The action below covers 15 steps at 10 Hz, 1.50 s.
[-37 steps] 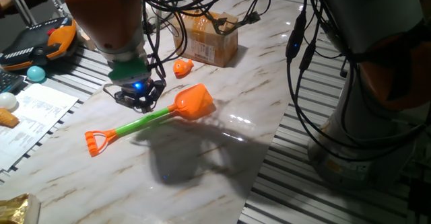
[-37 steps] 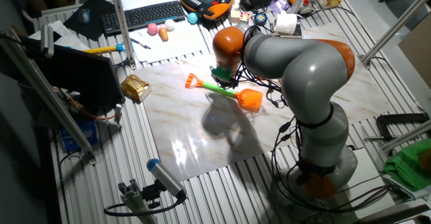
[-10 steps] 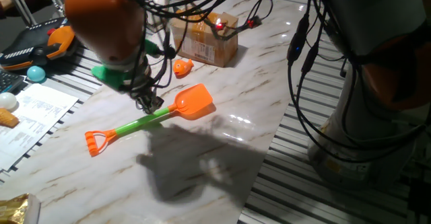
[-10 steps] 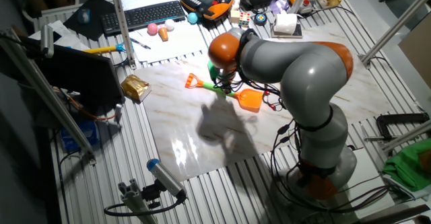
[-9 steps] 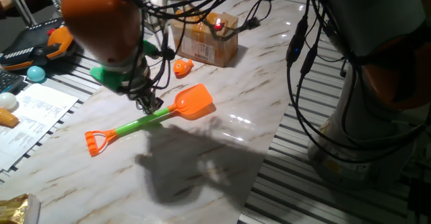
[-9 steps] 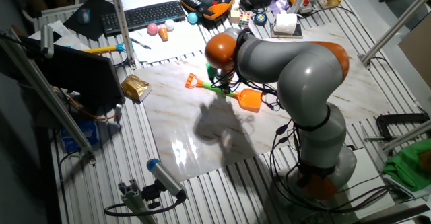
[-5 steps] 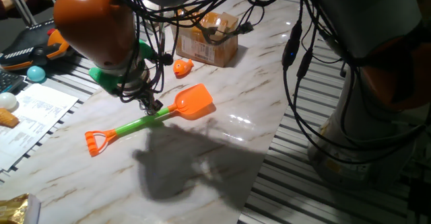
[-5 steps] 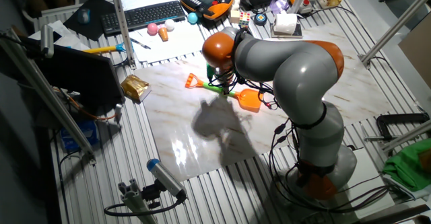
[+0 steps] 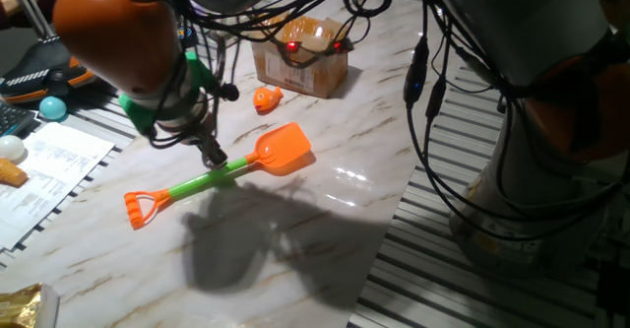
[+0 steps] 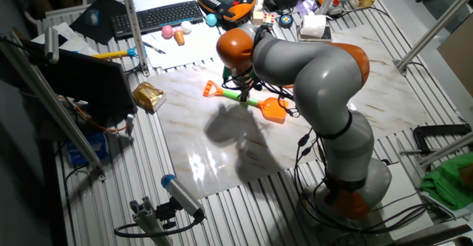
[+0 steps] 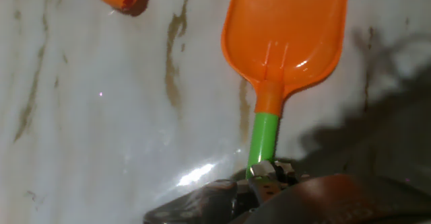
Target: Use a shovel to scoop up an object
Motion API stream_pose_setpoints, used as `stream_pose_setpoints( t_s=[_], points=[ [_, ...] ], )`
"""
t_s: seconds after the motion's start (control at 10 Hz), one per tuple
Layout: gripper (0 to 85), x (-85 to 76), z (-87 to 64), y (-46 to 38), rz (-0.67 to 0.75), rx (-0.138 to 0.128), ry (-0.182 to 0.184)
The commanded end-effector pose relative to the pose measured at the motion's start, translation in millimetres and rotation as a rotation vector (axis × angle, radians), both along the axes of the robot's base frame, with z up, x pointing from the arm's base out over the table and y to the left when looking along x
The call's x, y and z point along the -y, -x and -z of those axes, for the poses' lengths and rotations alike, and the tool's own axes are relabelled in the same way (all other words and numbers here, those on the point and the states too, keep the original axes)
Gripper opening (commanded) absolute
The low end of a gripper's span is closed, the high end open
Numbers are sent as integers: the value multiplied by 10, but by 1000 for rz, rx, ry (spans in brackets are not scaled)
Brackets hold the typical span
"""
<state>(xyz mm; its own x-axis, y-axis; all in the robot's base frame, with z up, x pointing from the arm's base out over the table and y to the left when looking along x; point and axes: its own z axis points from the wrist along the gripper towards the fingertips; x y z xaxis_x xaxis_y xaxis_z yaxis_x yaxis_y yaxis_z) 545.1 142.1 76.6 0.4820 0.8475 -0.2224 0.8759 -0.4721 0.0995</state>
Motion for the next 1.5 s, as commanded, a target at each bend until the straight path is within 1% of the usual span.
stream_pose_setpoints(
  t_s=[0.0, 0.1, 0.2, 0.3, 0.4, 0.5, 0.7, 1.0, 1.2, 1.4],
  points=[
    [7, -18, -1, -10, 609, 4, 4],
    [7, -22, 7, -17, 593, 14, -2],
    [7, -26, 29, -25, 583, 21, -15],
    [7, -43, 53, -45, 582, 18, -14],
    [7, -73, 60, -65, 580, 15, -1],
    [7, -87, 48, -86, 570, 13, 3],
    [13, -89, 47, -91, 530, 11, 7],
    [350, -95, 49, -96, 505, 4, 7],
    [427, -96, 66, -98, 459, 12, 15],
    [463, -99, 83, -105, 395, 15, 7]
  ],
)
